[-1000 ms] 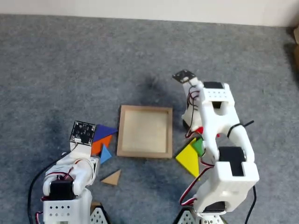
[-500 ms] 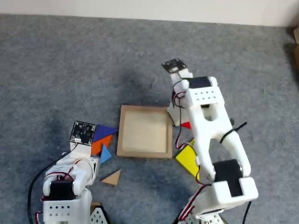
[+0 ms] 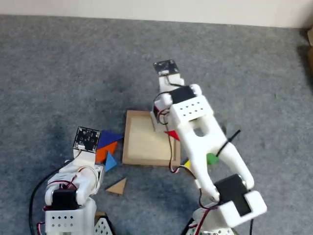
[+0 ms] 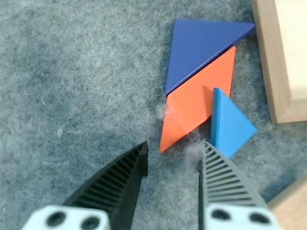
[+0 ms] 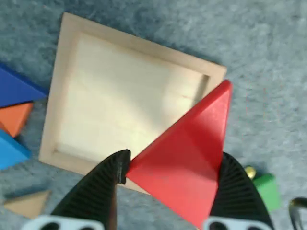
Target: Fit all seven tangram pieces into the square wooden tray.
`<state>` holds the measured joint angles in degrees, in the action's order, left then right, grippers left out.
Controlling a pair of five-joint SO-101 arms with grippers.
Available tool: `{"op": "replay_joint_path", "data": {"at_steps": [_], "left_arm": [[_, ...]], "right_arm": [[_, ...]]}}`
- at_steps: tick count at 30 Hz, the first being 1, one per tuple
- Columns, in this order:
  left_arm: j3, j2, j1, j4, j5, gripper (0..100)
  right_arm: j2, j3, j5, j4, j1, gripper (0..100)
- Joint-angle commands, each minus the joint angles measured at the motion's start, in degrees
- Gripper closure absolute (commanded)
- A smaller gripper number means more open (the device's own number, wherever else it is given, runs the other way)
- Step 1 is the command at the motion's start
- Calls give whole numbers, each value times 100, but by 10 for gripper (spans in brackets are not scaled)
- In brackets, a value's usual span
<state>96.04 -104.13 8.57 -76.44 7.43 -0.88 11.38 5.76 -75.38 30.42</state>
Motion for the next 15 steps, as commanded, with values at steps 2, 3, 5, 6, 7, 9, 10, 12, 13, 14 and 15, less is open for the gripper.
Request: {"op": "replay_joint_path", "data": {"at_steps": [2, 3, 5, 6, 7, 9, 10, 12, 13, 14, 15], "left_arm": [[110, -22, -48, -35, -26, 829], [110, -22, -48, -35, -26, 829], [110, -22, -48, -35, -26, 829], [110, -22, -48, -35, -26, 829], [110, -22, -48, -35, -26, 829], [110, -22, -48, -35, -26, 829], [110, -22, -48, -35, -26, 829], [110, -22, -48, -35, -26, 829], [110, -22, -48, -35, -26, 829], [110, -22, -48, -35, -26, 829], [110, -22, -48, -35, -26, 829]], "right_arm": [[145, -321, 642, 365, 295, 865], [215, -321, 791, 426, 330, 865], [356, -321, 1108, 462, 435, 865], [426, -321, 1257, 462, 479, 865], [497, -321, 1389, 462, 514, 865], [646, -321, 1582, 462, 558, 861], [725, -321, 1662, 462, 558, 861], [892, -330, 1785, 488, 558, 860], [954, -330, 1820, 593, 558, 860], [1015, -330, 1820, 699, 541, 860], [1077, -330, 1811, 796, 532, 859]]}}
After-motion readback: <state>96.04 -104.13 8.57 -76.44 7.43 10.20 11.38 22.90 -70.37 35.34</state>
